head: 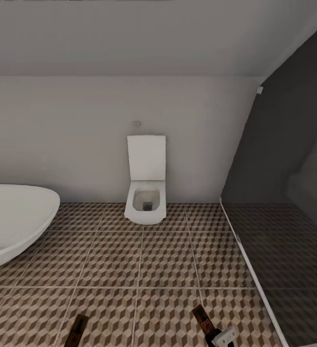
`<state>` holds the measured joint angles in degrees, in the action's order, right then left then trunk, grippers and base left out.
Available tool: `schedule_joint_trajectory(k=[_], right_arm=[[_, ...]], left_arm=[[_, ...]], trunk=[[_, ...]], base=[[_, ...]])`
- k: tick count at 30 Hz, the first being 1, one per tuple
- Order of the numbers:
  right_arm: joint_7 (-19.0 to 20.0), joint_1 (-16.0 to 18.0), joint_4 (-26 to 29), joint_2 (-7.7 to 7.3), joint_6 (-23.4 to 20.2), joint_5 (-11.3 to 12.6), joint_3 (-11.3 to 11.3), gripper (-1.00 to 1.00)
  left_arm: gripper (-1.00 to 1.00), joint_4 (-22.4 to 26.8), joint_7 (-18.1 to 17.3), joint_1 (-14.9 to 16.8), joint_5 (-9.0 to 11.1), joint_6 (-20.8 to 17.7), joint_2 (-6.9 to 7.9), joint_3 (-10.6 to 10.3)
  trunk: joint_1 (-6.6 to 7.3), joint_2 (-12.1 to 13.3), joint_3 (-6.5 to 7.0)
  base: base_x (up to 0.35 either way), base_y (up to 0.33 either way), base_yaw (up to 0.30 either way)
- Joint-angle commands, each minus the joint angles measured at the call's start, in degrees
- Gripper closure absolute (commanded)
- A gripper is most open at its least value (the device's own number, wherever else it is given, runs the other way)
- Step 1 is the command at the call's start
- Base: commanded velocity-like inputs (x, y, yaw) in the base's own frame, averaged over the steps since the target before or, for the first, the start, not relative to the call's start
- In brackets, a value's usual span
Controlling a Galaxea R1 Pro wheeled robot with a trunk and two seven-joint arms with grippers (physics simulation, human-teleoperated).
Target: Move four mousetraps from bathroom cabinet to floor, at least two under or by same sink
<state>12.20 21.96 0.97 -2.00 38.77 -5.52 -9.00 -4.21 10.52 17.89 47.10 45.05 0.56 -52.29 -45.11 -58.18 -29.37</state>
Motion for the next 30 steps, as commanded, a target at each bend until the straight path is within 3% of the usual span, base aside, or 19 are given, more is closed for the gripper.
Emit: schedule_joint_trajectory(k=[1,8,25,27,30], right_arm=[[-0.1,0.0,0.0,-0.02,0.2,-0.4,0.0,1.0],[-0.1,0.0,0.0,-0.1,0.2,-0.4,0.0,1.0],[-0.2,0.0,0.0,-0.71,0.3,-0.4,0.3,1.0],[-0.4,0.0,0.1,-0.95,0.3,0.0,0.3,1.0],[-1.6,0.0,0.1,-1.75,0.4,2.5,0.3,1.0]], left_arm=[[1.0,-0.1,0.8,0.0,-0.5,0.0,-0.04,-0.4],[1.0,-0.1,0.8,0.0,-0.5,0.0,-0.04,-0.4],[1.0,-0.1,0.8,0.0,-0.5,0.0,-0.04,-0.4],[1.0,-0.1,0.8,0.0,-0.5,0.0,-0.04,-0.4],[1.0,-0.1,0.8,0.0,-0.5,0.0,-0.04,-0.4]], trunk=[[0.0,0.0,-0.05],[0.0,0.0,-0.05],[0.0,0.0,-0.05],[0.0,0.0,-0.05],[0.0,0.0,-0.05]], base=[[0.0,0.0,0.283],[0.0,0.0,0.177],[0.0,0.0,0.008],[0.0,0.0,0.0],[0.0,0.0,0.0]])
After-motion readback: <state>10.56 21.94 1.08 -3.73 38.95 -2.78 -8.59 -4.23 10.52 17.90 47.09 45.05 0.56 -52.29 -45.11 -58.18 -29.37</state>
